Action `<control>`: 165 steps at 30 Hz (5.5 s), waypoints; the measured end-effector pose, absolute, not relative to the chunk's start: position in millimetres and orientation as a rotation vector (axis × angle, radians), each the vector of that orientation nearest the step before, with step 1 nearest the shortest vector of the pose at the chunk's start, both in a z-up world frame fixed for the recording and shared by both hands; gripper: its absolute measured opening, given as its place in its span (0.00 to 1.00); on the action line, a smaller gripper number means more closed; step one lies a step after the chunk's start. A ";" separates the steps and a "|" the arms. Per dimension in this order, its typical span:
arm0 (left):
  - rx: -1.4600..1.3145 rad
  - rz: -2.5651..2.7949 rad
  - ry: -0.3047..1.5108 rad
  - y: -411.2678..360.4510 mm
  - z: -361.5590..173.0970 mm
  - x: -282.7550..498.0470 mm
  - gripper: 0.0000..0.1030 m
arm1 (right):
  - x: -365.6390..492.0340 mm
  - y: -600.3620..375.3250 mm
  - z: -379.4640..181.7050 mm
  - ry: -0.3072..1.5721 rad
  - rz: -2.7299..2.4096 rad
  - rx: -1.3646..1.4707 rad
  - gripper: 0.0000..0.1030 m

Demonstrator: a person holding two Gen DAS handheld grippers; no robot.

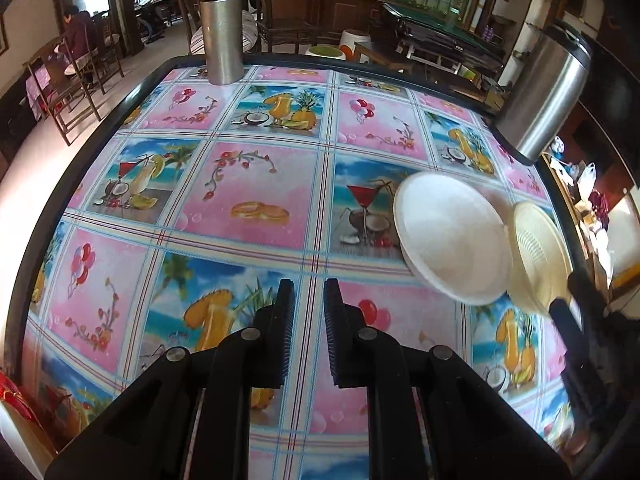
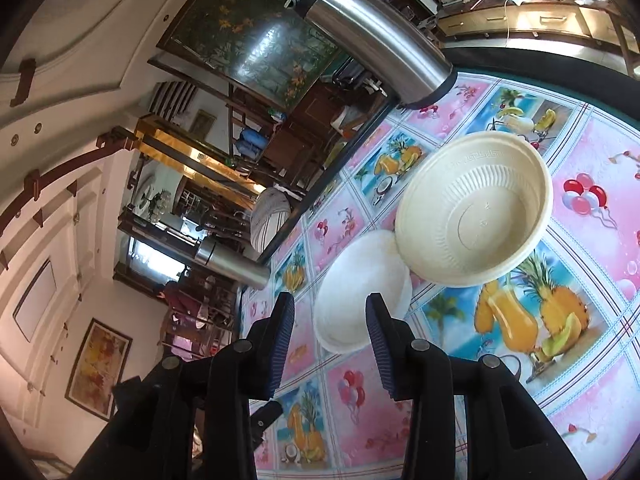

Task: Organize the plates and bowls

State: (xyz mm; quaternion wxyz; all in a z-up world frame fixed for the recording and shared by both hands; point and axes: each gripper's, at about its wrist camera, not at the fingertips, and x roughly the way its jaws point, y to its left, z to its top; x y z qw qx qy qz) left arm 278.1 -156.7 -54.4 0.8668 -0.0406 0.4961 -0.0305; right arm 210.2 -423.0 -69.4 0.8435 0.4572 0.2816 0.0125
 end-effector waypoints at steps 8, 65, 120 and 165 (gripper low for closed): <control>-0.267 -0.066 1.093 -160.3 -77.9 321.4 0.12 | 231.5 -437.4 -107.3 0.685 0.051 1.039 0.39; -0.315 -0.264 1.157 -200.7 -81.5 351.8 0.56 | 260.5 -435.3 -145.0 0.715 0.051 1.122 0.42; -0.321 -0.299 1.128 -201.9 -87.4 325.6 0.09 | 264.0 -434.5 -158.4 0.722 0.022 1.111 0.11; -0.116 -0.235 1.028 -97.5 -72.8 65.1 0.10 | 58.9 -354.7 -130.9 0.931 0.155 0.902 0.06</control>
